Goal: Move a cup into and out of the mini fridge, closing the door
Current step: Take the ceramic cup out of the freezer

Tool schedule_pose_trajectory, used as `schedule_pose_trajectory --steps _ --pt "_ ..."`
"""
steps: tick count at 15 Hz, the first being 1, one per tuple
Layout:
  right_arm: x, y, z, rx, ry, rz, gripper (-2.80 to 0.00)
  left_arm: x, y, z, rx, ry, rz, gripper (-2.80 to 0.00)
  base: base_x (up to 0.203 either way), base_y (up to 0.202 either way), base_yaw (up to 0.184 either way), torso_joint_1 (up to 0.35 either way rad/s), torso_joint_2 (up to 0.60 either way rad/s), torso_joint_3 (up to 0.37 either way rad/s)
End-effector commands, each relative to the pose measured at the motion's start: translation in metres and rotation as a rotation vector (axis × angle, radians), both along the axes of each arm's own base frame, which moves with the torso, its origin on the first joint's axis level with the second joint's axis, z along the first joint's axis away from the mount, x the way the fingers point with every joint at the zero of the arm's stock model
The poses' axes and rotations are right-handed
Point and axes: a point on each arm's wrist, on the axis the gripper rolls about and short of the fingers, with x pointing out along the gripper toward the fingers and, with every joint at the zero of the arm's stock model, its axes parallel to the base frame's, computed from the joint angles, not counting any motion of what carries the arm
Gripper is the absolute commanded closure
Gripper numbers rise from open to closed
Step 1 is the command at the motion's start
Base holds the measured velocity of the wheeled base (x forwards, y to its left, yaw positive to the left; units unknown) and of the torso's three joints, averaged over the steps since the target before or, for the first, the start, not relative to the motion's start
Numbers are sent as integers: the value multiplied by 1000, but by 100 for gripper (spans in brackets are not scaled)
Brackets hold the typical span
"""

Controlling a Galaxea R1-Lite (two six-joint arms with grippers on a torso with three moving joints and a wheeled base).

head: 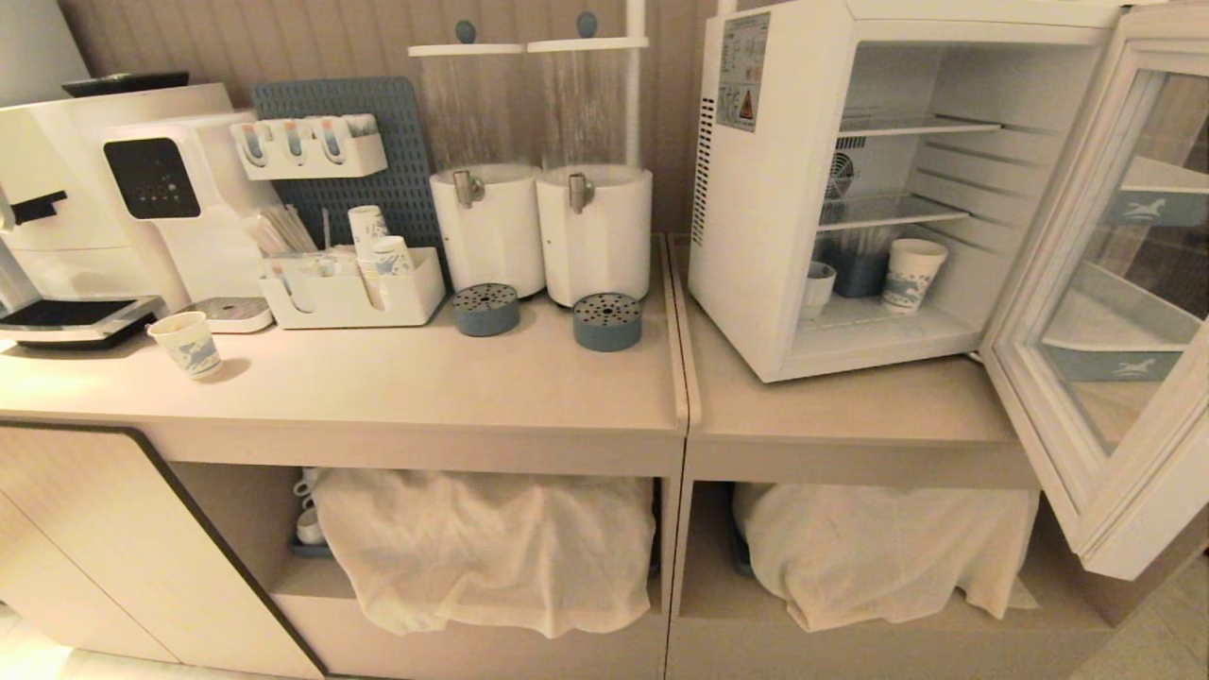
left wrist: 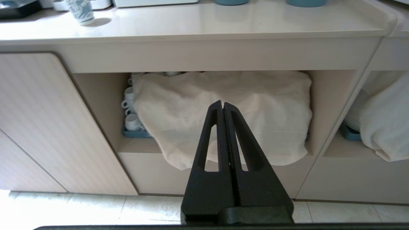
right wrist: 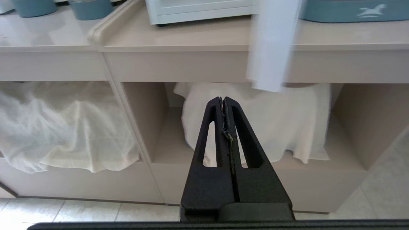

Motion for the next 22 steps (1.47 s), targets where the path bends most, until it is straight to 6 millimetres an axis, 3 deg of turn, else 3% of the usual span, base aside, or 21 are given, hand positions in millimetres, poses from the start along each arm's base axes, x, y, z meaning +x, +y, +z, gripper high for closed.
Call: schedule_pose_trajectory --steps 1,22 --pt "0 0 0 -1 0 0 0 0 0 0 0 0 0 0 0 112 2 2 6 -2" --pt "0 0 0 1 0 1 0 0 0 0 -6 -1 2 0 0 3 0 0 0 0"
